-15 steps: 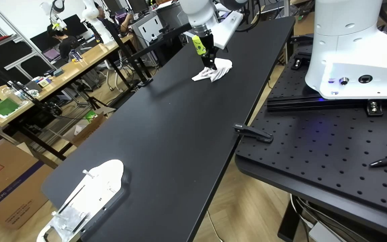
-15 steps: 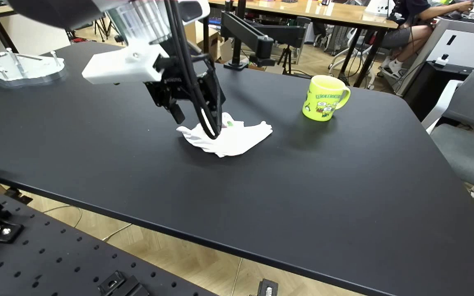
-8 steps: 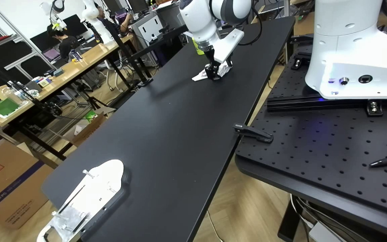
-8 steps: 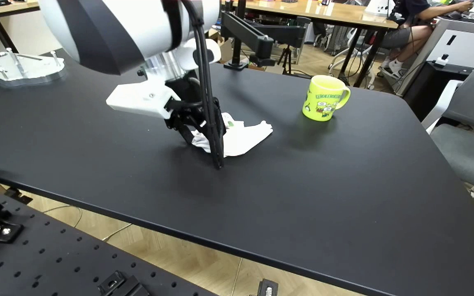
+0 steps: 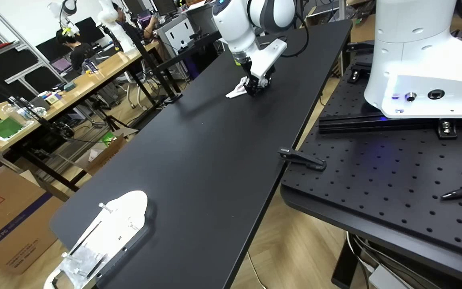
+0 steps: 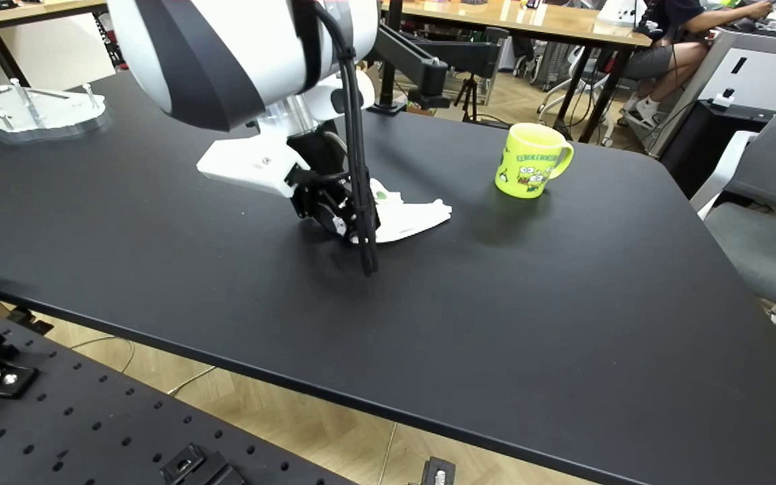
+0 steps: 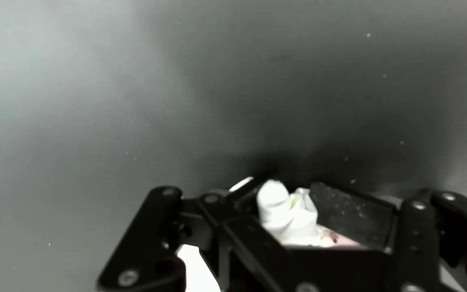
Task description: Get the white towel from the table and place it on the black stand
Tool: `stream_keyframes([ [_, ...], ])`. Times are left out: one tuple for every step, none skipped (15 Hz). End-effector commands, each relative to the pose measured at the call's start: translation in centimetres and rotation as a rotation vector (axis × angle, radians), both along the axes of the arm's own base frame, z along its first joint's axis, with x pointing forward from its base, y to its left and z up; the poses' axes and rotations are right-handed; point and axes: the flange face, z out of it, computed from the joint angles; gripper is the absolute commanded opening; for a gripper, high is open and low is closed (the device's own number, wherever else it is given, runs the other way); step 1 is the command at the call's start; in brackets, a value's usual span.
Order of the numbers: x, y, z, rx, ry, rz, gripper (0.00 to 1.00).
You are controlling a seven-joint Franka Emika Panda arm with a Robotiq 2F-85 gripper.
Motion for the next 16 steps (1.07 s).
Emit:
stream_keyframes([
  [0.5, 1.1, 1.9, 0.008, -0.051, 0.020, 0.01],
  [0.6, 1.6, 2.7, 0.007, -0.062, 0.037, 0.00],
  [0.7, 2.2, 3.5, 0.007, -0.075, 0.056, 0.00],
  [0.8, 2.7, 4.1, 0.003, -0.082, 0.072, 0.01],
  [0.9, 3.3, 4.9, 0.006, -0.093, 0.094, 0.01],
  [1.0, 3.9, 5.7, 0.009, -0.101, 0.112, 0.00],
  [1.1, 4.4, 6.4, 0.004, -0.106, 0.129, 0.00],
  [1.3, 4.9, 7.2, 0.010, -0.115, 0.147, 0.00],
  [1.5, 5.2, 8.0, 0.001, -0.119, 0.159, 0.00],
  [1.6, 5.5, 8.8, 0.004, -0.126, 0.172, 0.00],
  [1.9, 5.6, 9.7, -0.006, -0.131, 0.183, 0.00],
  [2.2, 5.7, 10.7, -0.015, -0.139, 0.194, 0.00],
  [2.6, 5.8, 11.7, -0.025, -0.147, 0.204, 0.00],
  [3.0, 5.7, 12.7, -0.033, -0.154, 0.211, 0.00],
  [3.4, 5.6, 13.7, -0.040, -0.158, 0.217, 0.00],
  [3.9, 5.4, 14.8, -0.037, -0.161, 0.225, 0.00],
])
